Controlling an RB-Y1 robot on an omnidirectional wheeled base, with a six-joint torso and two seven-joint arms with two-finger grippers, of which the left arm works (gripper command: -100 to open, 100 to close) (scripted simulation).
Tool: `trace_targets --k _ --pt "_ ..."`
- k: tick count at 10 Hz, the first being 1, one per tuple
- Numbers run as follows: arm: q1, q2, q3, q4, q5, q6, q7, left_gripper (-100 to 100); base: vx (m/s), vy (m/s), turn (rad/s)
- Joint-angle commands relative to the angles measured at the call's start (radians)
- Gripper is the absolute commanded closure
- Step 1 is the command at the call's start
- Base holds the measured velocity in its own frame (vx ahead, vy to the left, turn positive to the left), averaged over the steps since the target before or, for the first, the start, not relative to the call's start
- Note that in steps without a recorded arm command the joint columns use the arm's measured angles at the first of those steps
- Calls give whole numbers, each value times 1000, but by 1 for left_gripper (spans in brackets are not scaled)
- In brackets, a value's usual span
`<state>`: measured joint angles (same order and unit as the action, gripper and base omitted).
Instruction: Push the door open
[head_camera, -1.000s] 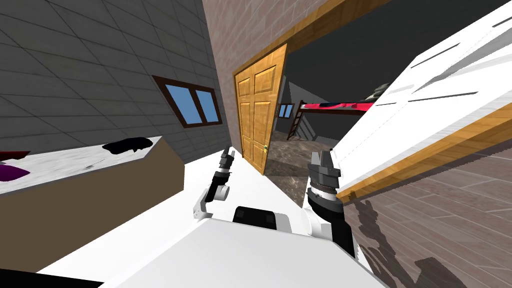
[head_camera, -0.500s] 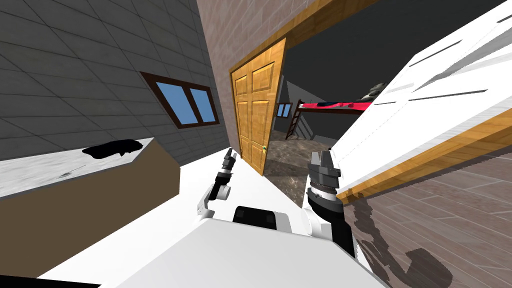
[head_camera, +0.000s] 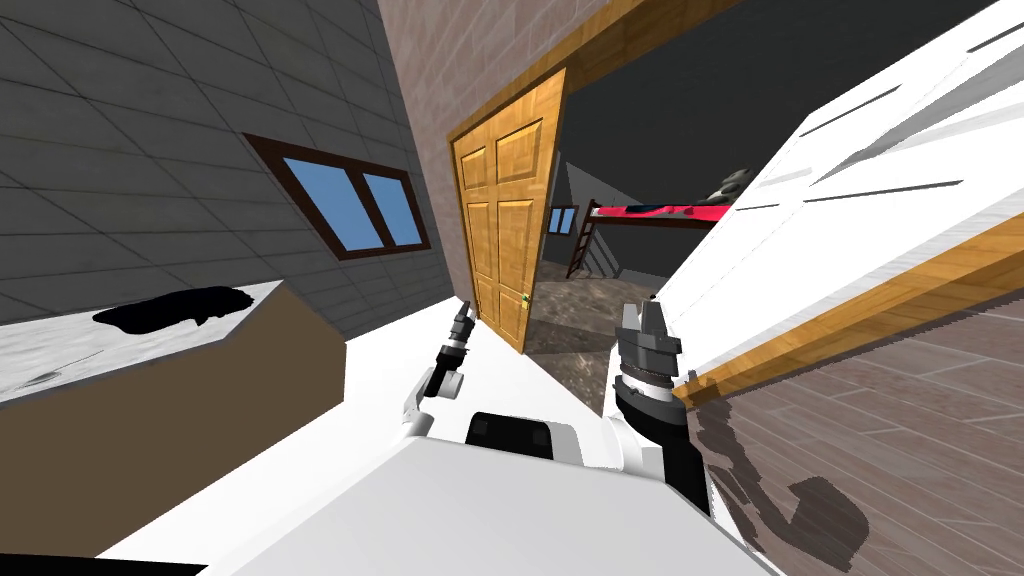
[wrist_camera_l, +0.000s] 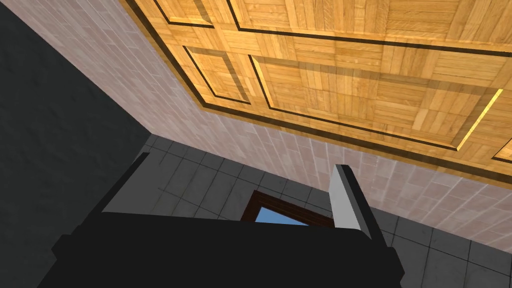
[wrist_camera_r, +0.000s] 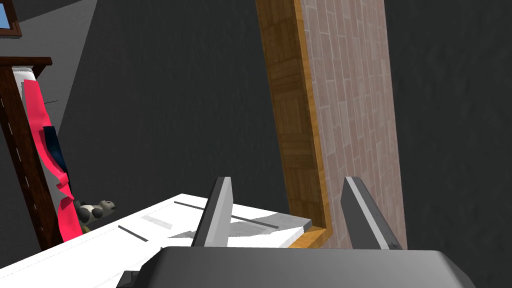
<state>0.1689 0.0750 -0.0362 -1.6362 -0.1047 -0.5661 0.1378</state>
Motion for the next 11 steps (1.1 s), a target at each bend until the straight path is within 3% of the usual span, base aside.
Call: trace_targets --k 1,11 --pt "-7 3 0 31 -4 -9 5 -100 59 11 -44" --pt "-114 14 4 320 -57 -91 43 -100 64 14 -69"
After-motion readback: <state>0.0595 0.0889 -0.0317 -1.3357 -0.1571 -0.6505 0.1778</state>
